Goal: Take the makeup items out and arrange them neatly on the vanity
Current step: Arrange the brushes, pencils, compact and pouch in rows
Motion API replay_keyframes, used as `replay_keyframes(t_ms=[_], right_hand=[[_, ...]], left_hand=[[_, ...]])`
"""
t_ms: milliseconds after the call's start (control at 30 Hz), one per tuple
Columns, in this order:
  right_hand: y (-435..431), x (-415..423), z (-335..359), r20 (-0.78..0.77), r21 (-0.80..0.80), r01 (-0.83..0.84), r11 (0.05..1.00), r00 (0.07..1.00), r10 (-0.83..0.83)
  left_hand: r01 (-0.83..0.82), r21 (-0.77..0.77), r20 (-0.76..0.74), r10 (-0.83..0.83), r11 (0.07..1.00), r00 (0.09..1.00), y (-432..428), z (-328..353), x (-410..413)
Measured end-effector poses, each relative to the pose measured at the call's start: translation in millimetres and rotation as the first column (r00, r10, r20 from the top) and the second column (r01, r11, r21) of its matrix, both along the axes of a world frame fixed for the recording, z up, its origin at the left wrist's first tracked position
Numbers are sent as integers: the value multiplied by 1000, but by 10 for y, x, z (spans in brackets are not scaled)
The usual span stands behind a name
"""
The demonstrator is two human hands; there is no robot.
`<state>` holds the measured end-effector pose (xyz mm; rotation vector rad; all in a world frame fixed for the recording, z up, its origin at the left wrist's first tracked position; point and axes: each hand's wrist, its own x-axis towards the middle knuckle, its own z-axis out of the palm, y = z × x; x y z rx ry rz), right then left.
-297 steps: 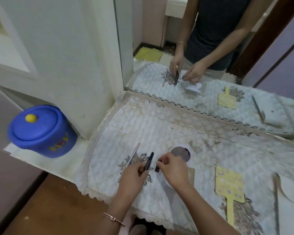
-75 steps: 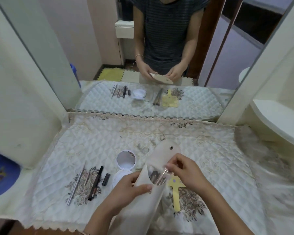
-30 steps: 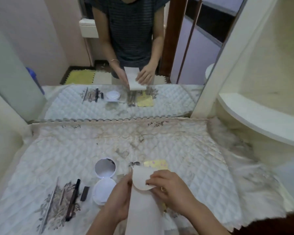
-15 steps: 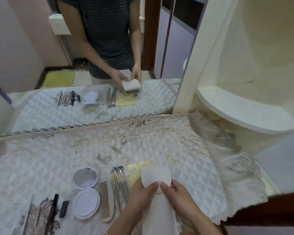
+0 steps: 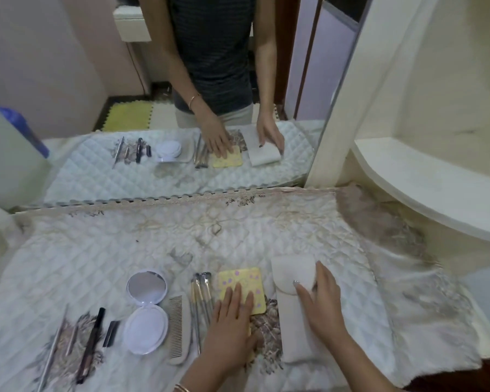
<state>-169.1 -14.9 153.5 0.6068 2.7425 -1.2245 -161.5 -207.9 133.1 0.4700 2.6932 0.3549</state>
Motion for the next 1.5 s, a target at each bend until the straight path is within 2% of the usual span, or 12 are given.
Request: replay_keyframes(t_ms=[67,133,267,500,667,767,833,1033,1200,1300,1400,1500], right_hand=[[-9,84,-63,-20,83,-93,992,995,95],[-38,157,-114,4,138,-186,973,982,187],[-21,182,-156,14,191,-257,947,966,259],[148,146,-177,-6,158,-321,934,945,326],[139,111,-150,-90,267,-315,911,933,348],[32,144,-195,50,359,-434,826,893,448],[27,189,-239,105,365,-451,814,889,445],[88,288,-251,60,305,-420,854,904,423],[39,294,-160,90,358,-417,835,906,414],[-64,304,-13,8,464,-334,821,928,373],[-247,257,84,-95,565,-290,772,907,410],[-584,232,53,-246,465,-354,811,829,503]], left_hand=[[38,-31,114,-35,999,993,3,-32,-15],[51,-40,104,-46,998,993,63,-42,-10],[22,-8,121,-21,1000,992,189,-45,-38],[19,12,110,-20,1000,994,213,-114,-40],[2,27,96,-5,1000,995,224,-141,32],[-6,27,85,4,1000,996,254,-126,37],[-5,21,84,4,1000,996,270,-118,44],[-11,8,74,10,1000,997,282,-111,50],[-33,47,33,32,998,999,262,-66,111],[-76,71,-3,77,995,997,134,0,182],[-136,-6,-183,132,991,974,-159,141,271],[-168,-64,-299,142,984,944,-505,213,340]])
